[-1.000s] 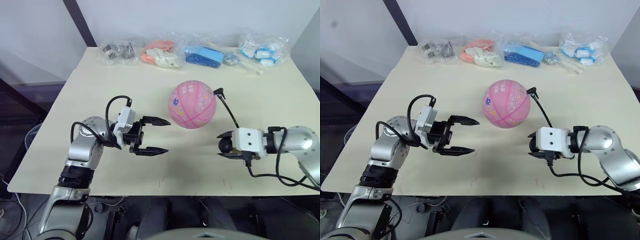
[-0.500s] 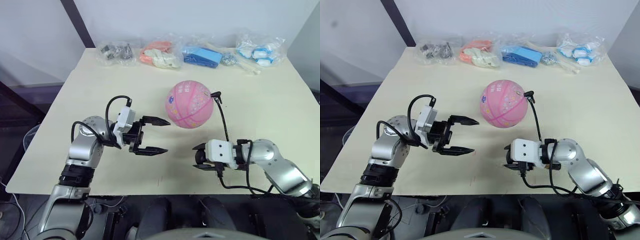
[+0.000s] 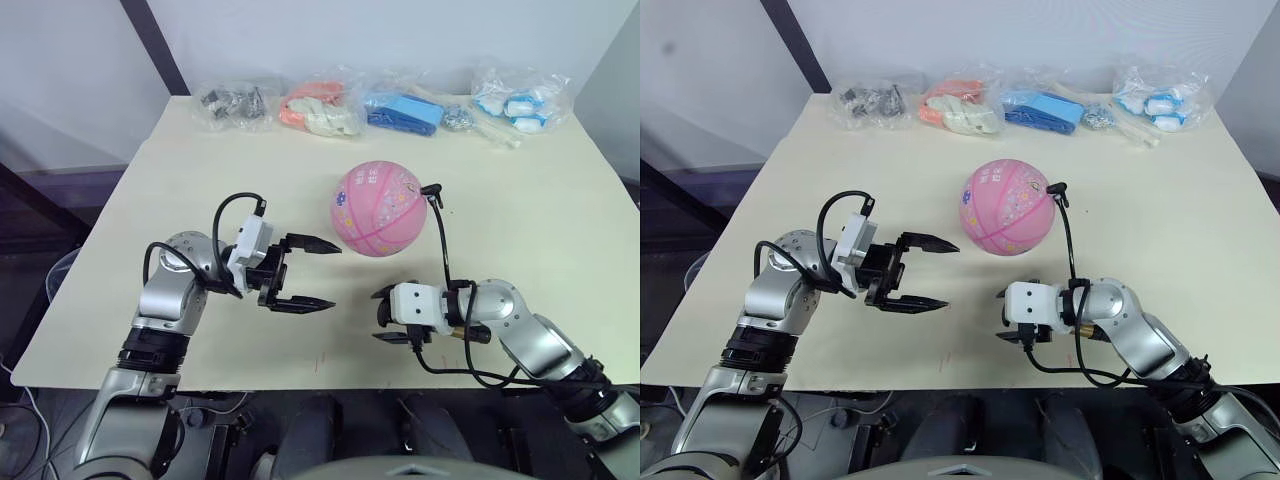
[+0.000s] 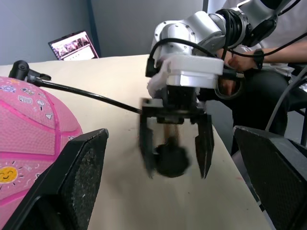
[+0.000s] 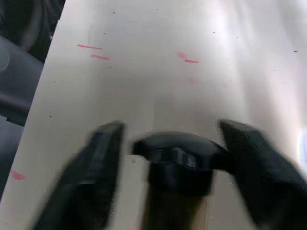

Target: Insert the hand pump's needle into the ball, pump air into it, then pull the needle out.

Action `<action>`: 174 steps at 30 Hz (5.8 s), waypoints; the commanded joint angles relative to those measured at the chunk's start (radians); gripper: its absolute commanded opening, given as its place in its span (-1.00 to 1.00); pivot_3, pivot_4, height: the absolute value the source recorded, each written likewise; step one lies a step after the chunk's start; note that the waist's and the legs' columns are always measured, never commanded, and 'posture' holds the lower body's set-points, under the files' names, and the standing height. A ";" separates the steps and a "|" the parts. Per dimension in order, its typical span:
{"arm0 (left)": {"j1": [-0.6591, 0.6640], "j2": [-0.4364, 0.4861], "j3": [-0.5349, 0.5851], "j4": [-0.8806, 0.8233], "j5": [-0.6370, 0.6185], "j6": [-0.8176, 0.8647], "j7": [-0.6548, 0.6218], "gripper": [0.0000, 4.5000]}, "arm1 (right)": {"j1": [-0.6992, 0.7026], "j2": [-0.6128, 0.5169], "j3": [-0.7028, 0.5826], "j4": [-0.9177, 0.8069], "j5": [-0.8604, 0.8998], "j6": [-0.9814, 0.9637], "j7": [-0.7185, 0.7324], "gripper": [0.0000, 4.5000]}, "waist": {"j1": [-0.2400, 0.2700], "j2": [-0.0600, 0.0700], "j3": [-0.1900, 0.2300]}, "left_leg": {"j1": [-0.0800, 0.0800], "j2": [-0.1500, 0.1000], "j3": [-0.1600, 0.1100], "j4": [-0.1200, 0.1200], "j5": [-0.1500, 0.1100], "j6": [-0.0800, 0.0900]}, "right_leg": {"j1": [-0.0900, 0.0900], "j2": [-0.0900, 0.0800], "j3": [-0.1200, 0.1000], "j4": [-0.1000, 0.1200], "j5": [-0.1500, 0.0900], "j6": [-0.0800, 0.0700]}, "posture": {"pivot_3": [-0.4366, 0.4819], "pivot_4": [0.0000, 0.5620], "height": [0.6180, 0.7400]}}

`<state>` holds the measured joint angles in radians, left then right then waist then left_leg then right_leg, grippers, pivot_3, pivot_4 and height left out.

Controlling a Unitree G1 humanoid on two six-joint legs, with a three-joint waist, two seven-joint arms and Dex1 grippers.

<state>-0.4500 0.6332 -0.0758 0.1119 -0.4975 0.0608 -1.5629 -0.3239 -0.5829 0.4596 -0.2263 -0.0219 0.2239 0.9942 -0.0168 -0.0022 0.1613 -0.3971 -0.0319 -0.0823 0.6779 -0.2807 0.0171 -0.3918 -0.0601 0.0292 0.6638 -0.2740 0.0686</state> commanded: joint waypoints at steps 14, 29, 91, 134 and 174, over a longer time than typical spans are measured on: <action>-0.044 0.051 -0.022 0.064 -0.038 -0.078 -0.051 1.00 | 0.084 0.007 -0.201 -0.199 0.238 -0.024 0.008 0.97 | 0.002 0.000 0.000 | 0.000 0.000 0.000 0.000 0.000 0.000 | 0.000 0.000 0.000 0.000 0.000 0.000 | -0.05 -0.47 1.00; -0.099 -0.001 0.047 0.109 -0.060 -0.052 -0.017 1.00 | 0.443 0.062 -0.650 -0.369 0.552 -0.061 -0.153 0.97 | 0.000 0.000 0.000 | 0.000 0.000 0.001 0.001 -0.001 0.002 | 0.000 0.000 0.000 0.001 0.000 0.000 | -0.05 -0.47 1.00; -0.581 -0.325 -0.081 0.807 0.420 -0.121 0.449 1.00 | 0.078 -0.130 -0.618 -0.019 0.643 0.340 -0.316 0.97 | 0.002 -0.001 -0.002 | 0.003 0.000 0.002 0.006 -0.001 0.002 | 0.004 0.004 0.002 0.003 0.000 0.000 | -0.05 -0.47 1.00; -0.600 -0.338 -0.084 0.876 0.444 -0.193 0.400 1.00 | -0.660 -0.006 -0.344 0.882 0.259 0.143 0.315 0.65 | -0.015 -0.001 -0.002 | 0.001 -0.001 0.005 0.007 0.000 0.000 | -0.004 -0.001 0.002 0.014 0.000 0.000 | -0.05 -0.47 1.00; -0.582 -0.342 -0.123 0.901 0.508 -0.150 0.455 1.00 | -0.568 -0.061 -0.400 0.678 0.247 0.197 0.287 -0.84 | -0.011 0.000 -0.002 | 0.001 -0.002 0.005 0.007 0.000 0.000 | -0.004 -0.002 0.001 0.014 0.000 0.000 | -0.05 -0.47 1.00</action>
<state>-1.0974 0.2892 -0.1290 0.9509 -0.0800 -0.1568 -1.1212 -0.8910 -0.6119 0.1158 0.5227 0.1905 0.4149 1.2820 -0.0276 -0.0027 0.1592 -0.3961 -0.0343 -0.0774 0.6853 -0.2809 0.0176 -0.3961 -0.0625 0.0300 0.6777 -0.2740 0.0688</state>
